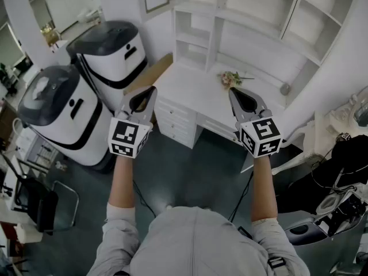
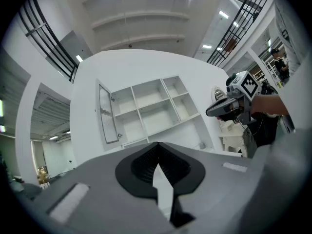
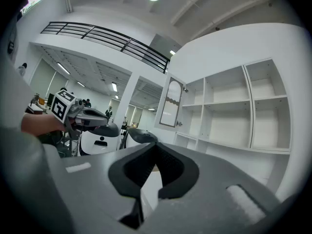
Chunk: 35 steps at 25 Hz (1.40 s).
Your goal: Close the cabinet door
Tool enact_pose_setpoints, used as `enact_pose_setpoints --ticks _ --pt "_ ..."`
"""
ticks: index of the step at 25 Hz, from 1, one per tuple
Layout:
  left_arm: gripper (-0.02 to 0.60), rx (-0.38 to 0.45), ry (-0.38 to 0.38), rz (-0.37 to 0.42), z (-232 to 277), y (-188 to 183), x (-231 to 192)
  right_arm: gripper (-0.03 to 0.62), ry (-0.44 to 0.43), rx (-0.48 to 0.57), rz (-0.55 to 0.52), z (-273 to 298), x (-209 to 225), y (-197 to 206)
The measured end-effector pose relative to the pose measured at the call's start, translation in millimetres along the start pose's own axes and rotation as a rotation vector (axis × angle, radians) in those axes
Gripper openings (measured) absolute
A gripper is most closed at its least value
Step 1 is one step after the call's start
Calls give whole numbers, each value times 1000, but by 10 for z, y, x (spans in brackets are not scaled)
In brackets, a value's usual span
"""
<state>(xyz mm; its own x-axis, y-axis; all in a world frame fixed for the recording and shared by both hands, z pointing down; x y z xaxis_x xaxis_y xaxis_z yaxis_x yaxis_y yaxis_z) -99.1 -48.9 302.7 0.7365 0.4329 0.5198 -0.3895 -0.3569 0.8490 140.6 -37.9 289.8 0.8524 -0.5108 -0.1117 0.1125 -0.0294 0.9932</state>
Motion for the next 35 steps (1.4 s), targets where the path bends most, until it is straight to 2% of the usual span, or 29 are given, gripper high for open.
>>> enact_pose_setpoints --ticks 11,24,35 --pt "17 -18 19 -2 -111 230 -117 2 -1 20 54 118 -192 58" --pt "17 -23 43 -41 -451 570 -570 2 28 20 67 386 -750 34" --pt "17 -27 65 -61 -244 762 -709 2 70 29 73 622 -626 39"
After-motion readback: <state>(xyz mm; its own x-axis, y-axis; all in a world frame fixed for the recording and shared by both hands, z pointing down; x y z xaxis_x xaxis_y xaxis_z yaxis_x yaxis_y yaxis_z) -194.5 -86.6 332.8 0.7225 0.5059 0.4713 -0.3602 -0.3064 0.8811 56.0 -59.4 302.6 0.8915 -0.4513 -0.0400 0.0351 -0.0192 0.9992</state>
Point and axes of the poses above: the fingertips, and each gripper's own axes: z forward along the fingers, x to its right, y out of its underside, the point moved 3 cm from there along -z, backward along the fingers, and after that the axes turned 10 degrees about z, right-handed, at the moved point
